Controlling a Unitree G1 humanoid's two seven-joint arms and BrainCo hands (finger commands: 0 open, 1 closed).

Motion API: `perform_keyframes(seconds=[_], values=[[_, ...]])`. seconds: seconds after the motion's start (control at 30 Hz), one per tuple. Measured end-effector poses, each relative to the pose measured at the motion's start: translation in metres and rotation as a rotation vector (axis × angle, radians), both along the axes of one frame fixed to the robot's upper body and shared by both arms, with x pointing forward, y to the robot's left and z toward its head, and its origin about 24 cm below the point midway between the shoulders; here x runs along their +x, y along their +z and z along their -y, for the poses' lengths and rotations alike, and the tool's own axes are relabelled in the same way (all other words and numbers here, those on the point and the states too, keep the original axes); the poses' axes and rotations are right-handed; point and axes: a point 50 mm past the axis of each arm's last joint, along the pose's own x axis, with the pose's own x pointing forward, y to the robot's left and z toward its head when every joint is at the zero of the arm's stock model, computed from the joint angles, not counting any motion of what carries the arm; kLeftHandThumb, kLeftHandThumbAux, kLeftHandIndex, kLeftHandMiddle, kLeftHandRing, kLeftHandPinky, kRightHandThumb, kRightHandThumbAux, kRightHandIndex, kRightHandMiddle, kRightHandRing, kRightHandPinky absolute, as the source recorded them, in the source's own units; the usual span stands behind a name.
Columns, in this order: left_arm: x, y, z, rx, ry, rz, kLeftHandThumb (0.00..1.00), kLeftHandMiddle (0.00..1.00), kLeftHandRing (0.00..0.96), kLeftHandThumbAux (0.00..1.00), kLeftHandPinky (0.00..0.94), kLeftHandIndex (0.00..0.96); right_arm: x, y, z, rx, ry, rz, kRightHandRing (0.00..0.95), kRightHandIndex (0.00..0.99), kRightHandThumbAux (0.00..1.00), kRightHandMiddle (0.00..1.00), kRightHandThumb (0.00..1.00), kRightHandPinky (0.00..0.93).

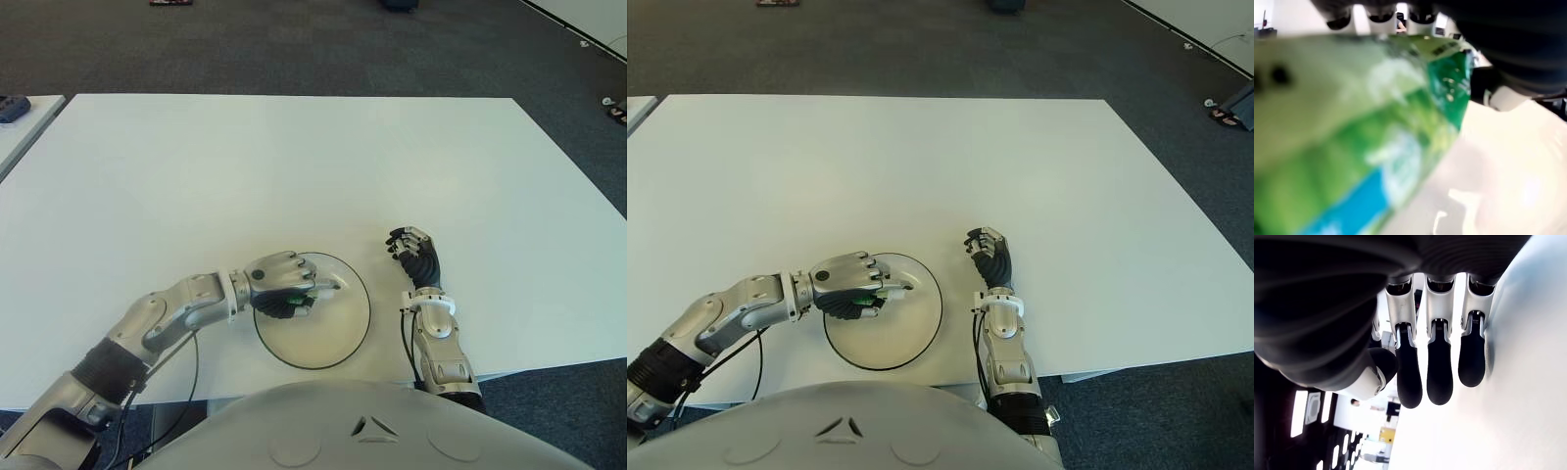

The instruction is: Put the toothpaste on the table into the plate.

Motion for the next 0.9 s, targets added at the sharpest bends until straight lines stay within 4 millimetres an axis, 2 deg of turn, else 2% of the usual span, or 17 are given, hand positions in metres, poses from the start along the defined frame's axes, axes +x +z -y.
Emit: perform_keyframes(seconds=[0.3, 0.6, 0.63, 0.67, 0.7, 0.73, 0.77, 0.8, 0.83, 0.9], values=[[0.0004, -0.0013, 0.0034, -0.096, -0.041, 0.151, 0.712, 0.871, 0.884, 0.709, 0.883, 0.441, 0.0000, 0.0001, -0.0003, 0.001, 0.000, 0.000, 0.536, 0.428, 0.731, 0.540, 0.707, 0.541], [0.0030, -0.0014, 0.0057, -0.218, -0.007, 0.220, 0.707, 0.768, 0.744, 0.713, 0.664, 0.438, 0.0000, 0.0001, -0.0005, 0.000, 0.002, 0.000, 0.538, 0.429, 0.730, 0.543, 0.707, 0.541], [0.0032, -0.0015, 0.0057, -0.224, -0.003, 0.224, 0.705, 0.725, 0.703, 0.714, 0.630, 0.435, 0.0000, 0.0001, -0.0005, 0.000, 0.002, 0.000, 0.538, 0.429, 0.730, 0.544, 0.707, 0.544], [0.0032, -0.0016, 0.0057, -0.229, -0.001, 0.226, 0.695, 0.604, 0.584, 0.717, 0.530, 0.425, 0.0000, 0.0001, -0.0005, 0.000, 0.002, 0.000, 0.540, 0.429, 0.730, 0.544, 0.707, 0.548], [0.0033, -0.0018, 0.0055, -0.233, 0.000, 0.227, 0.692, 0.560, 0.541, 0.718, 0.494, 0.422, 0.0000, 0.0001, -0.0005, 0.000, 0.002, 0.000, 0.540, 0.428, 0.730, 0.544, 0.707, 0.549], [0.0033, -0.0022, 0.0052, -0.237, 0.001, 0.226, 0.510, 0.429, 0.412, 0.722, 0.382, 0.314, 0.0000, 0.0001, -0.0005, 0.000, 0.002, 0.000, 0.541, 0.428, 0.731, 0.544, 0.707, 0.550], [0.0032, -0.0025, 0.0052, -0.238, -0.004, 0.222, 0.384, 0.344, 0.328, 0.728, 0.309, 0.244, -0.0001, 0.0000, -0.0004, 0.000, 0.002, 0.000, 0.542, 0.428, 0.731, 0.544, 0.707, 0.551], [0.0033, -0.0031, 0.0050, -0.240, -0.006, 0.215, 0.303, 0.268, 0.256, 0.728, 0.249, 0.183, -0.0001, 0.0000, -0.0005, 0.000, 0.002, 0.000, 0.543, 0.428, 0.731, 0.544, 0.707, 0.552], [0.0032, -0.0036, 0.0046, -0.242, -0.010, 0.206, 0.274, 0.242, 0.230, 0.728, 0.227, 0.161, -0.0001, 0.0000, -0.0005, 0.000, 0.002, 0.000, 0.543, 0.428, 0.731, 0.544, 0.707, 0.552], [0.0032, -0.0029, 0.0043, -0.245, -0.021, 0.183, 0.206, 0.111, 0.104, 0.710, 0.112, 0.066, -0.0001, -0.0001, -0.0008, 0.000, 0.003, -0.001, 0.538, 0.428, 0.731, 0.541, 0.707, 0.538]])
